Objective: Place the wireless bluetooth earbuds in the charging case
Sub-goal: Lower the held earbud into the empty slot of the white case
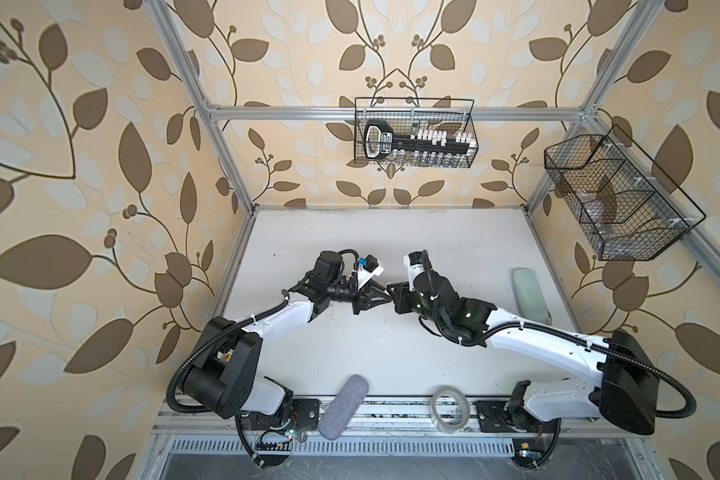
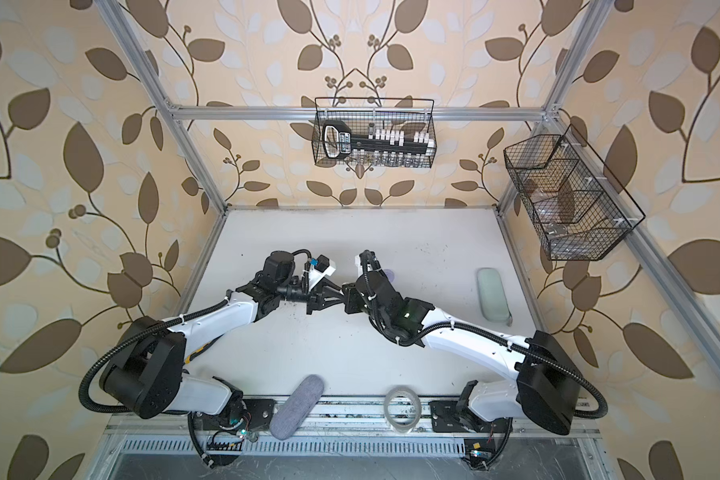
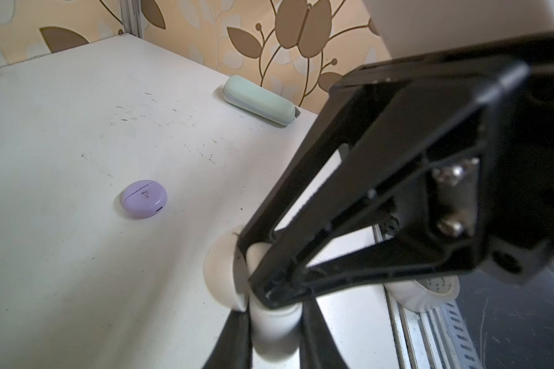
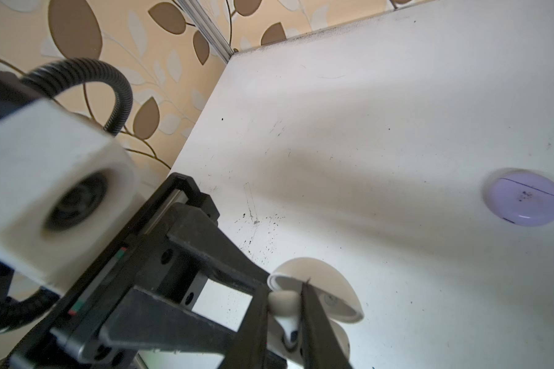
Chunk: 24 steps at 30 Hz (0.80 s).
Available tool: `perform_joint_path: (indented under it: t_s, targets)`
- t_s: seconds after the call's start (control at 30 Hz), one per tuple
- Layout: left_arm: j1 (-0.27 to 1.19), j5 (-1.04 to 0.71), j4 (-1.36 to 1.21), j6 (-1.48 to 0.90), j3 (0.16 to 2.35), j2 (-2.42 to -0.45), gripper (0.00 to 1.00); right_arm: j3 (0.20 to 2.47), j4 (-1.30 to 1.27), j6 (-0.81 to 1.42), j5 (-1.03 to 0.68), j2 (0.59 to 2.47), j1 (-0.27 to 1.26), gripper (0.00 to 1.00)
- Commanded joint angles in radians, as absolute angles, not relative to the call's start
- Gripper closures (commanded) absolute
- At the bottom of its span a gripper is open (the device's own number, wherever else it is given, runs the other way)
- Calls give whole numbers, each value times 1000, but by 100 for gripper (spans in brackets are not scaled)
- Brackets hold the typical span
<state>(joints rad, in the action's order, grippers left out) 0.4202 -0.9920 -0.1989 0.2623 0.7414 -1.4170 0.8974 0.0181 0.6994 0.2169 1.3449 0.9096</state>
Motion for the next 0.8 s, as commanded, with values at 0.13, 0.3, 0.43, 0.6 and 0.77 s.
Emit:
perform_joint_path:
  t_s: [0.13, 0.3, 0.43, 0.6, 0.77]
  targets:
    - [429, -1020, -205, 281, 782, -1413, 92, 887, 28, 703, 214, 1330, 914, 81]
    - [430, -1022, -204, 281, 784, -1414, 92, 881, 37, 706, 212, 1324, 913, 81]
    - [429, -1022, -204, 281, 785, -1416, 92, 876, 42, 706, 213, 1316, 913, 81]
    - [429, -1019, -201, 283, 784, -1414, 92, 873, 45, 709, 207, 1318, 913, 80]
    - [429, -1016, -201, 285, 785, -1411, 92, 871, 43, 715, 199, 1333, 919, 80]
